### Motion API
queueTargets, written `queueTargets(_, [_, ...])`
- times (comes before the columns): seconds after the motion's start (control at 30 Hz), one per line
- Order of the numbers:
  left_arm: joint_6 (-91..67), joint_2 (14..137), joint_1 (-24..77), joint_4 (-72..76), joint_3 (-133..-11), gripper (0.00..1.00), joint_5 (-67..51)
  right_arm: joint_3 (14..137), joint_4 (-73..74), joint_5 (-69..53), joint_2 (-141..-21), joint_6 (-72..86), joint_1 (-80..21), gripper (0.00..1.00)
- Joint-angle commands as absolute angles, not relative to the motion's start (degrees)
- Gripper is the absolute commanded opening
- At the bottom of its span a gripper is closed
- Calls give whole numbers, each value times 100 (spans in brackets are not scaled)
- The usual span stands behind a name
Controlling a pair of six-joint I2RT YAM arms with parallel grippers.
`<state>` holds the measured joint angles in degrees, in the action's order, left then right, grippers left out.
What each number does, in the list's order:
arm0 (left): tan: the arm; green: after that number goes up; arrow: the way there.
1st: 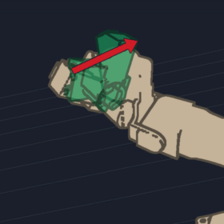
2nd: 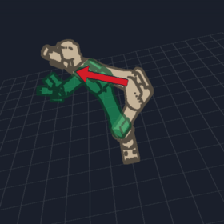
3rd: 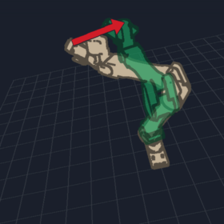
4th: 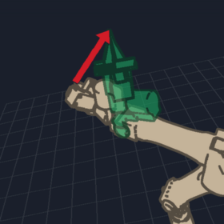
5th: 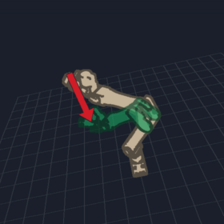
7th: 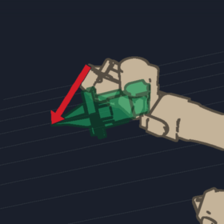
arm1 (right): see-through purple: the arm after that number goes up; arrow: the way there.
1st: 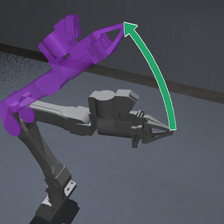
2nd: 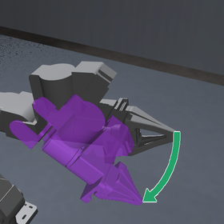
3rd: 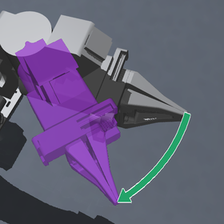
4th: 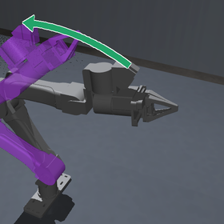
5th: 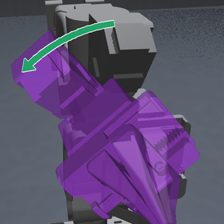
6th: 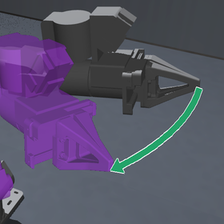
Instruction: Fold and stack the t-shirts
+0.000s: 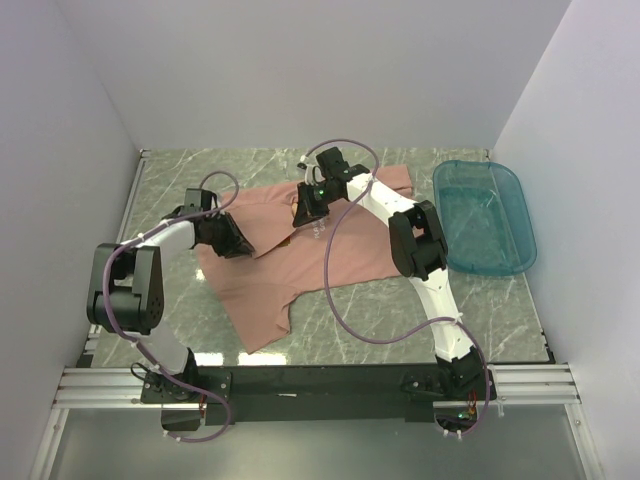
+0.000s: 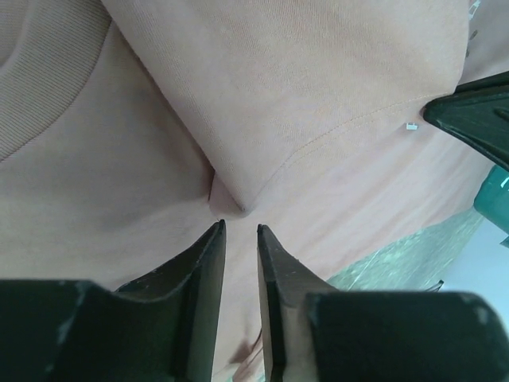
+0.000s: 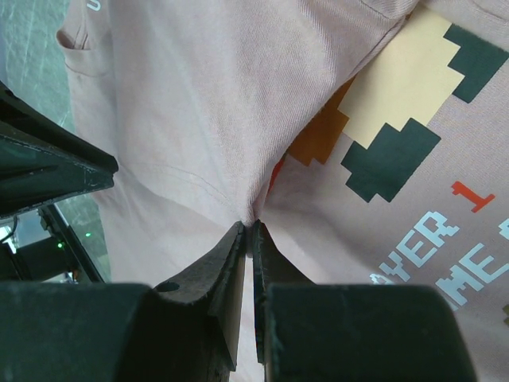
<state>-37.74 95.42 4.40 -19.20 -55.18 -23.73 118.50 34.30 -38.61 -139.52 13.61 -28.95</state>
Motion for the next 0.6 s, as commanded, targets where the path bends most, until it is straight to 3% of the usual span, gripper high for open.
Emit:
queueTargets(0.0, [-3744, 9238, 404, -1881, -5502, 29, -2330, 11953, 3480, -3850, -13553, 1231, -2848, 13])
queueTargets(0.17, [-3534, 8624, 387, -2118, -5590, 45, -1285, 12094, 3735, -3525, -13500, 810, -2830, 26])
queueTargets(0.33, [-3551, 8078, 299, -2022, -5406, 47, -967, 12068, 4113, -3191, -13132, 54, -2734, 41])
queueTargets(0.43, [-3603, 7341, 281, -1637, -5020, 49, -940, 11788, 4315, -3295, -12579, -754, -2584, 43])
queueTargets(0.5, [-3656, 6594, 281, -1416, -4686, 59, -984, 11498, 4394, -3549, -11949, -1421, -2470, 43])
queueTargets(0.53, [-3682, 6148, 281, -1258, -4589, 72, -984, 11044, 4395, -3681, -11683, -1694, -2444, 43])
queueTargets(0.57, [-3744, 5978, 273, -1222, -4457, 79, -1002, 10743, 4334, -3796, -11080, -2192, -2426, 43])
